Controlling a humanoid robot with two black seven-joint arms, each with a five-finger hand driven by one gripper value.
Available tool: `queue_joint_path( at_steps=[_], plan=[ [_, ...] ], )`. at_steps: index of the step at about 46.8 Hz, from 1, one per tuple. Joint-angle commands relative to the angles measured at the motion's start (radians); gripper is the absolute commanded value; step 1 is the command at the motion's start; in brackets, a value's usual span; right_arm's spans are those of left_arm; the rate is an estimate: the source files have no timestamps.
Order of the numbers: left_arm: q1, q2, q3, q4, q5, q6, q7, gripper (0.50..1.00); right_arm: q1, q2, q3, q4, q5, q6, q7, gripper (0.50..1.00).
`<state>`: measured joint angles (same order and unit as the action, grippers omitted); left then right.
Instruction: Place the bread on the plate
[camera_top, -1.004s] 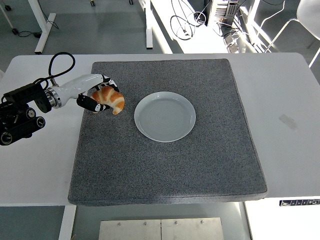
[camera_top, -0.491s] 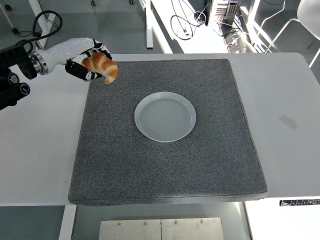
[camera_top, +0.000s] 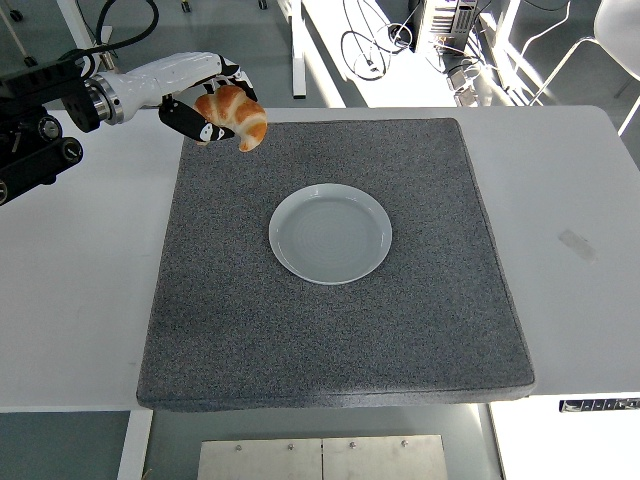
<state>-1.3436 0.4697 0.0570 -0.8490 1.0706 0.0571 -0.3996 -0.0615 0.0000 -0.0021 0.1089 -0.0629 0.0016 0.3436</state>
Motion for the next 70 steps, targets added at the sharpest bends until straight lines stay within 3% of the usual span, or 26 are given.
queue_joint_path(
  at_steps=[1,18,29,48,61,70],
  plan=[
    [-0.006,-0.002,0.000,0.001,0.002,-0.002,-0.004,0.500,0.000,0.000,0.001,0.000,0.000,0.000,0.000,1.000],
    [-0.015,-0.109,0.001,0.002,0.002,-0.002,-0.001,0.500,-0.001,0.000,0.001,0.000,0.000,0.000,0.000,1.000],
    [-0.023,-0.227,0.043,0.021,0.005,-0.003,-0.002,0.500,0.000,0.000,0.001,0.000,0.000,0.000,0.000,1.000],
    [-0.006,-0.410,0.096,0.169,0.002,-0.003,-0.019,0.500,0.000,0.000,-0.001,0.000,0.000,0.000,0.000,1.000],
    [0.046,-0.468,0.102,0.237,0.005,0.003,-0.034,0.500,0.000,0.000,0.001,0.000,0.000,0.000,0.000,1.000],
    [0.063,-0.470,0.167,0.294,0.000,0.017,-0.034,0.500,0.000,0.000,-0.001,0.000,0.000,0.000,0.000,1.000]
  ],
)
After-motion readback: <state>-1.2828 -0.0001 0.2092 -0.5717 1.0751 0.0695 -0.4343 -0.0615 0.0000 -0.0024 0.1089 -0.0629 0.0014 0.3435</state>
